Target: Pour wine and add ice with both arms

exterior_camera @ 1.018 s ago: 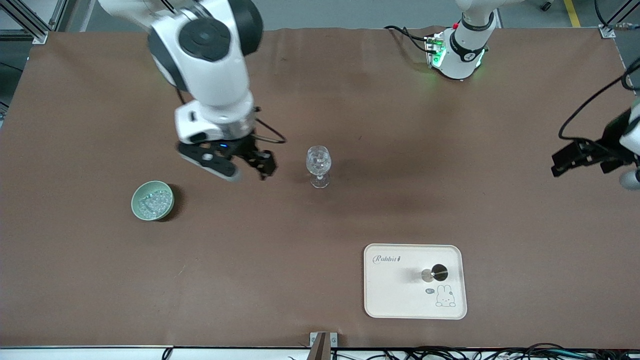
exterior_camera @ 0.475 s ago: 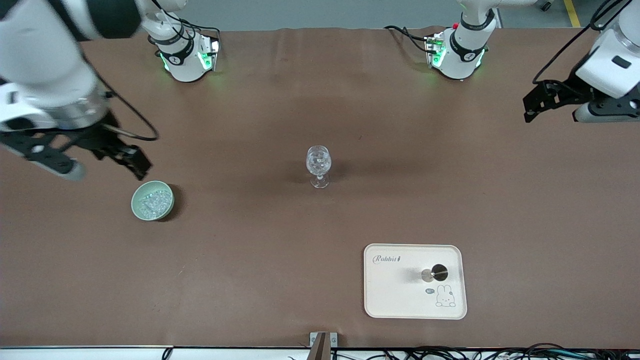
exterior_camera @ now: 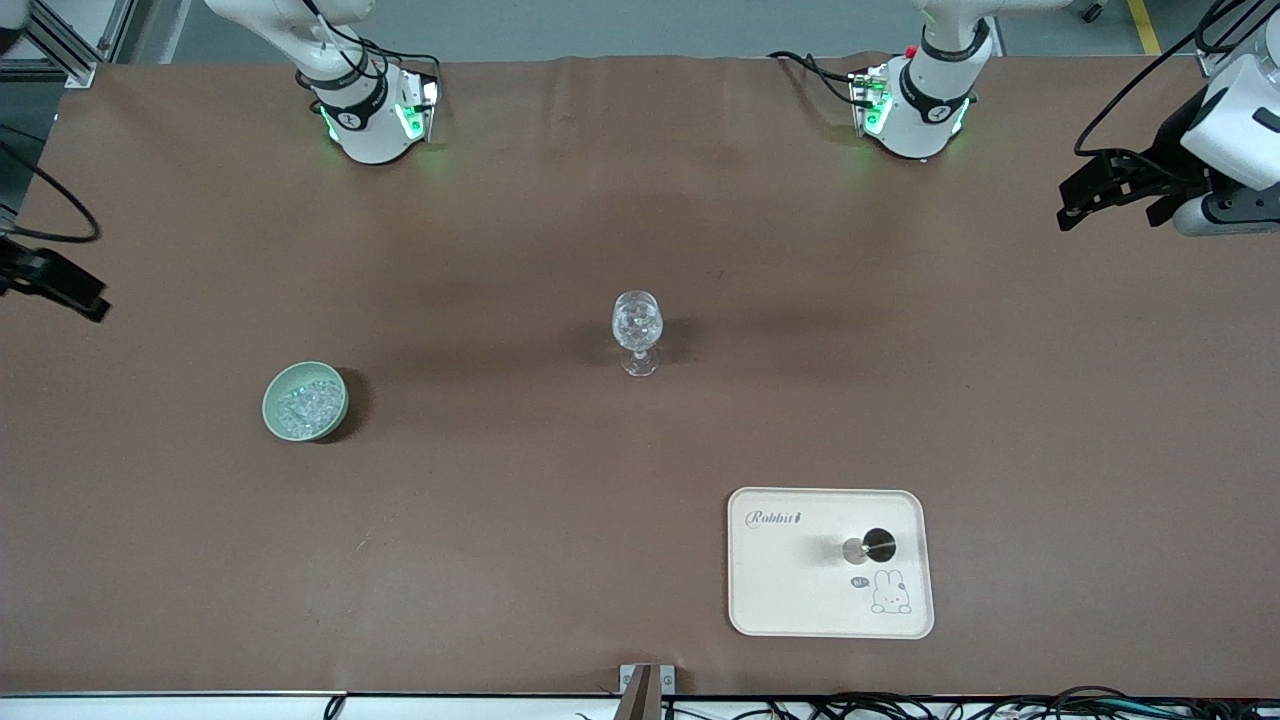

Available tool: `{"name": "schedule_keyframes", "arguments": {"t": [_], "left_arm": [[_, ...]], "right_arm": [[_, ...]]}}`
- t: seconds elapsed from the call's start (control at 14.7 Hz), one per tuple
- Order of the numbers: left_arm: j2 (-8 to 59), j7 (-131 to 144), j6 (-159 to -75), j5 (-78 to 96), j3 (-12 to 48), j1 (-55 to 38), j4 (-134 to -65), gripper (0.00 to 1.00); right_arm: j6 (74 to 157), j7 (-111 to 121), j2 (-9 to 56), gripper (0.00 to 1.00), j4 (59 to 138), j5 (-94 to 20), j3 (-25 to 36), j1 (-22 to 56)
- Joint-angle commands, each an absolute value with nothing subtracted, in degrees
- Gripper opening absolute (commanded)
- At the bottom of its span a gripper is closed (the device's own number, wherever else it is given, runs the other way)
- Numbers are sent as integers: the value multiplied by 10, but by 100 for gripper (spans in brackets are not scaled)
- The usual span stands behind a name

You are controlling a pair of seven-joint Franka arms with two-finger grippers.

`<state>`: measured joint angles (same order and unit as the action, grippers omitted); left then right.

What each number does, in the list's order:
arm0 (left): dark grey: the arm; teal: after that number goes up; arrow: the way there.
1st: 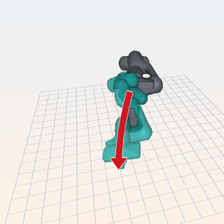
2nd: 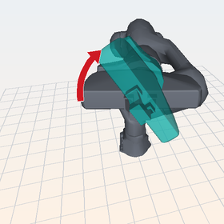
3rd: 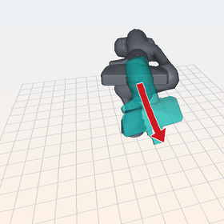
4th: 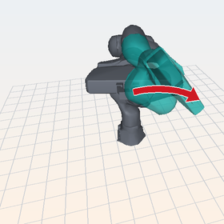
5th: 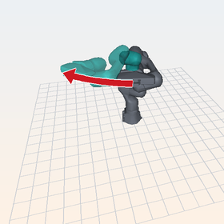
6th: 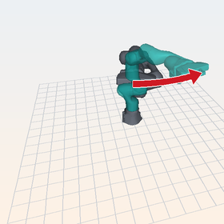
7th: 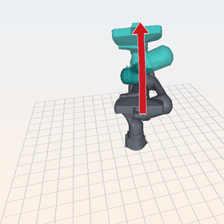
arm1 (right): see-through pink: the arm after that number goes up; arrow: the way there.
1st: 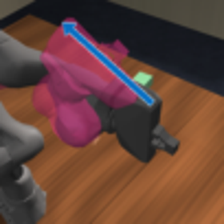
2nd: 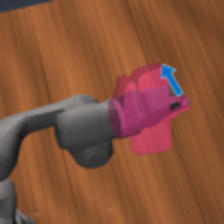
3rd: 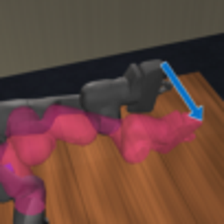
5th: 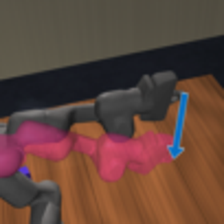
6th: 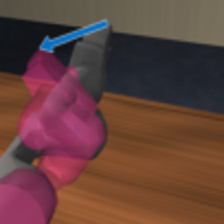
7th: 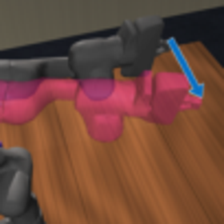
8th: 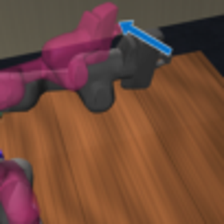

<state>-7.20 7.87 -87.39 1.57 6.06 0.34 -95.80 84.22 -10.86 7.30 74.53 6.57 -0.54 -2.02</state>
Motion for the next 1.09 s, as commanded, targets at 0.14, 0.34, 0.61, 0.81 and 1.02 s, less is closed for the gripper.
{"name": "schedule_keyframes", "arguments": {"t": [0.14, 0.34, 0.61, 0.81, 1.02], "left_arm": [[-74, 82, -868, 16, 62, -3, -954, 100], [-52, 82, -870, -28, 80, -4, -930, 100], [-47, 83, -868, -32, 86, -3, -915, 100], [-48, 82, -868, -26, 84, 3, -911, 100], [-47, 82, -868, -25, 82, 4, -907, 100]], "right_arm": [[847, -36, 33, 100, 794, 33, 47, 10], [874, -36, 11, 100, 832, 28, 45, 9], [868, -37, 11, 100, 830, 22, 27, -10], [868, -37, 11, 100, 830, 22, 21, -17], [868, -36, 11, 100, 830, 22, 21, -17]]}}
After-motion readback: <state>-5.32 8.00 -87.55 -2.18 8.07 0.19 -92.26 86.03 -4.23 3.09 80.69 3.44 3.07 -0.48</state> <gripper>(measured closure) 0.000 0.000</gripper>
